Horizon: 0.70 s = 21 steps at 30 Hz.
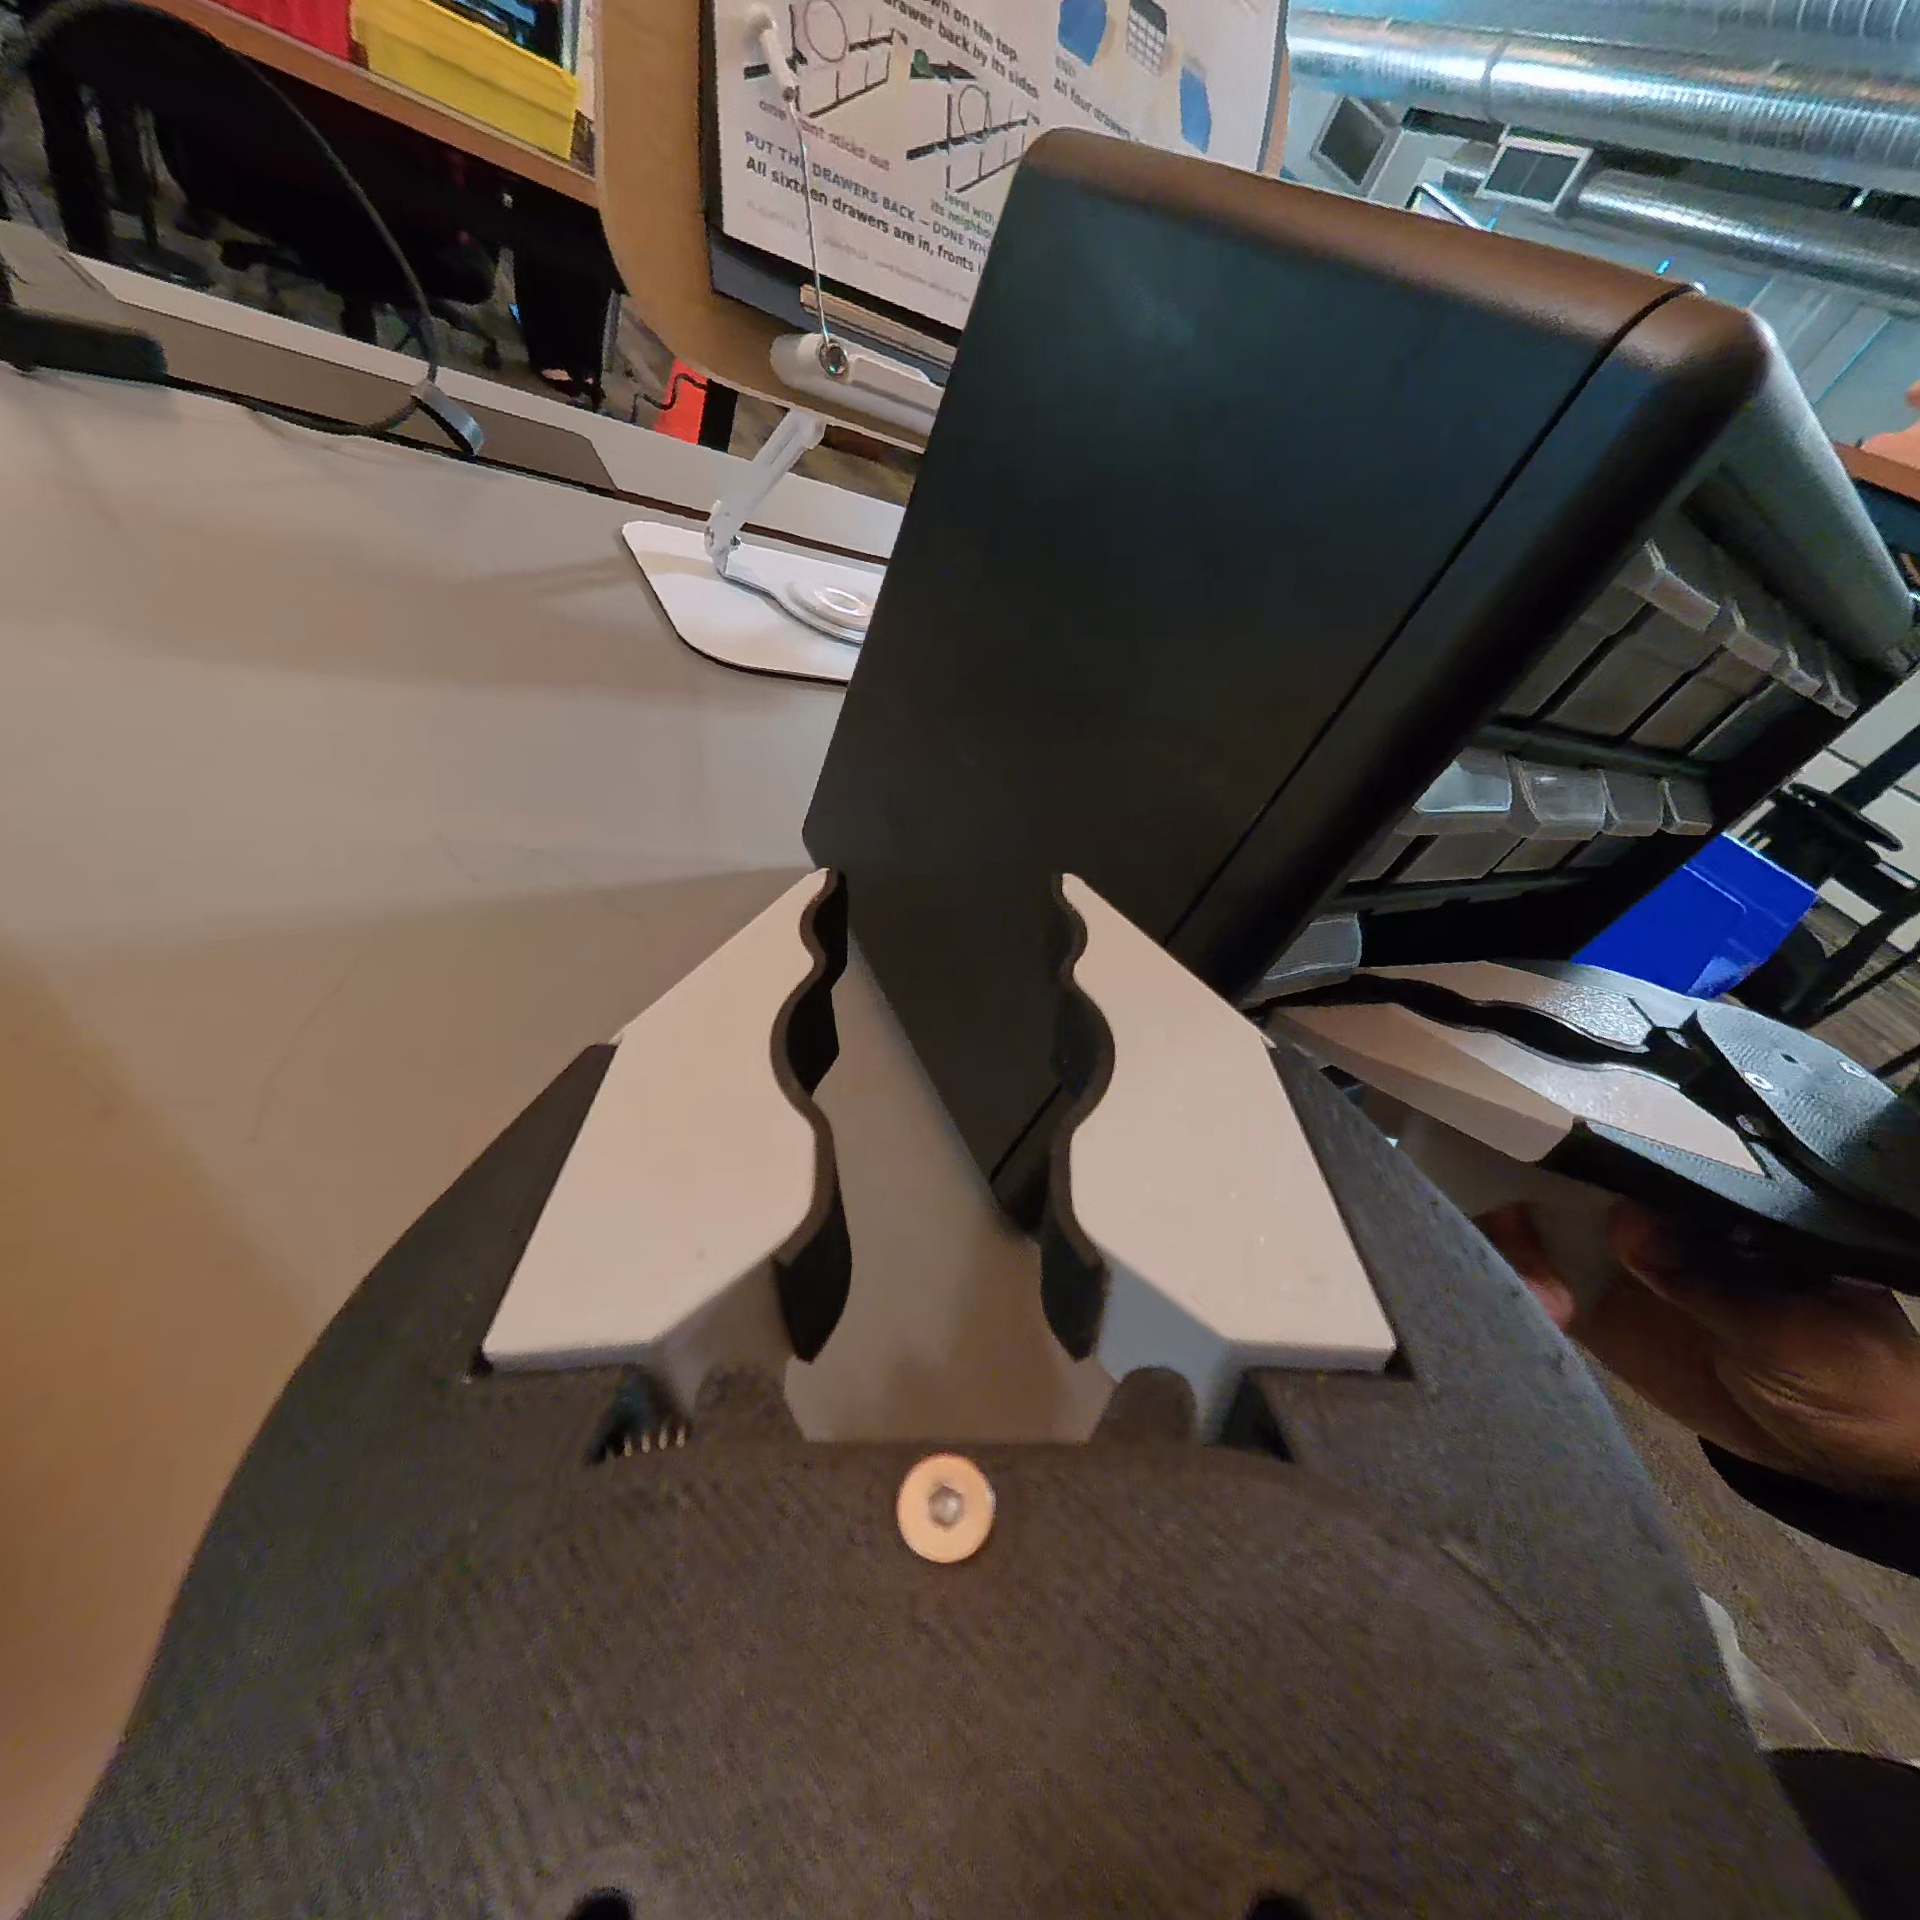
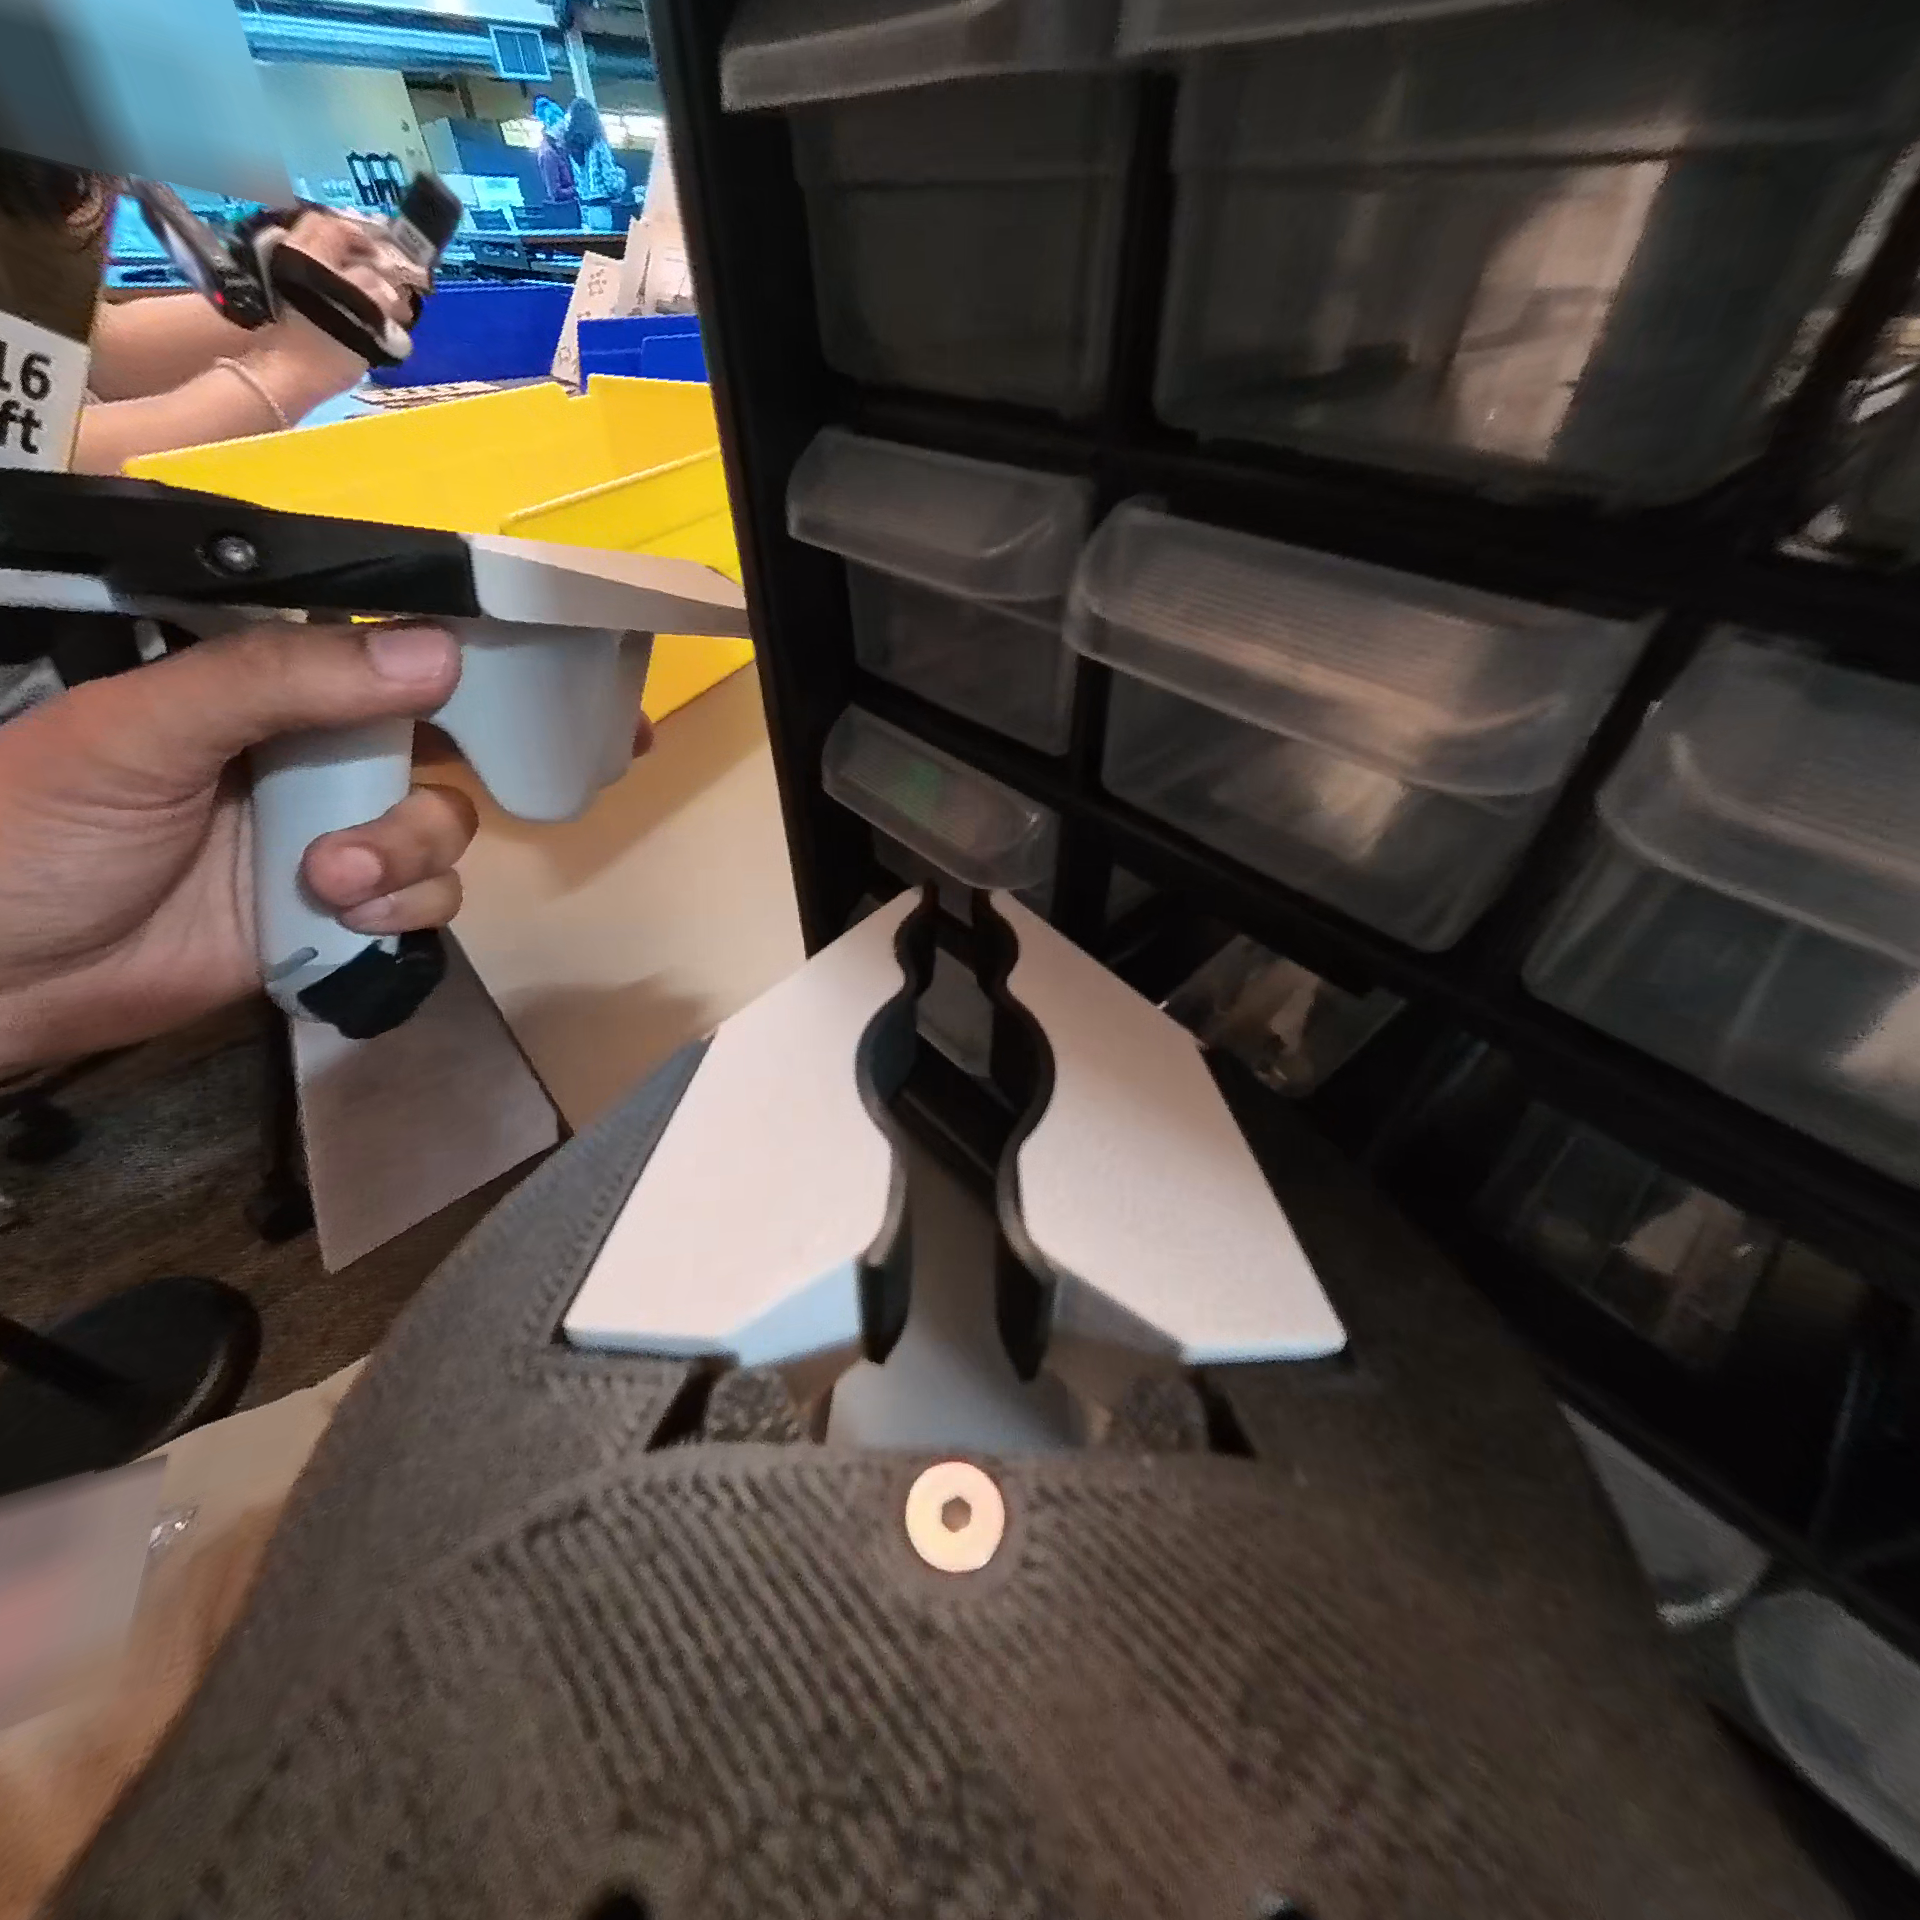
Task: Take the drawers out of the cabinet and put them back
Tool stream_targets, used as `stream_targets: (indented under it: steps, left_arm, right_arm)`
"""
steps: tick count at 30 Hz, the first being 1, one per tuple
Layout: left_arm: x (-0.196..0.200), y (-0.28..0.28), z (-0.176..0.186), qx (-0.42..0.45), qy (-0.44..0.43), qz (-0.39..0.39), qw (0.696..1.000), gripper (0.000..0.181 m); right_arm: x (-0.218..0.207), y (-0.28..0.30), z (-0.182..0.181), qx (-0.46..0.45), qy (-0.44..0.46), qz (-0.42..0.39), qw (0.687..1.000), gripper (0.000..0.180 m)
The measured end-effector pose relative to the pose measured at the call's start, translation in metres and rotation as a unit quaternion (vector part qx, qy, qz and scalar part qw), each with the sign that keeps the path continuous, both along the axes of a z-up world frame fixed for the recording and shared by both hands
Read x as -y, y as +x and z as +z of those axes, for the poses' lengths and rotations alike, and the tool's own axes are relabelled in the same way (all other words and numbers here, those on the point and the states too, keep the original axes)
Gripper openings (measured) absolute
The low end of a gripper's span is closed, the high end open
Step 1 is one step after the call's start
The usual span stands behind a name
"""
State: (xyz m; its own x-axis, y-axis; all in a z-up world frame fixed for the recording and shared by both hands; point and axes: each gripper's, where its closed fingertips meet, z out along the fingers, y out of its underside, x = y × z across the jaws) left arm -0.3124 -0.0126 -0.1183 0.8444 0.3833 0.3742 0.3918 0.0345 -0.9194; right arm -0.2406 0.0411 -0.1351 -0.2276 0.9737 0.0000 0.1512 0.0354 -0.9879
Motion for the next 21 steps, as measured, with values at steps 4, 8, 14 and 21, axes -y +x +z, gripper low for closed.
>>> stream_targets:
  steps: [4, 8, 14, 21]
  left_arm:
    - [0.003, 0.001, 0.000, -0.004, -0.002, 0.002, 1.000, 0.036]
    - [0.004, 0.002, 0.001, -0.013, -0.004, 0.001, 1.000, 0.037]
    - [0.005, 0.004, 0.007, -0.032, -0.001, -0.003, 0.999, 0.034]
    - [0.015, 0.008, 0.030, -0.058, 0.031, -0.005, 0.998, 0.023]
  right_arm:
    - [0.004, 0.002, 0.000, 0.002, 0.001, 0.014, 1.000, 0.017]
    - [0.012, 0.010, -0.007, 0.019, 0.006, 0.055, 0.998, 0.038]
    - [0.037, 0.032, -0.006, 0.026, -0.007, 0.160, 0.987, 0.047]
    - [0.052, 0.041, -0.007, 0.039, -0.013, 0.196, 0.980, 0.043]
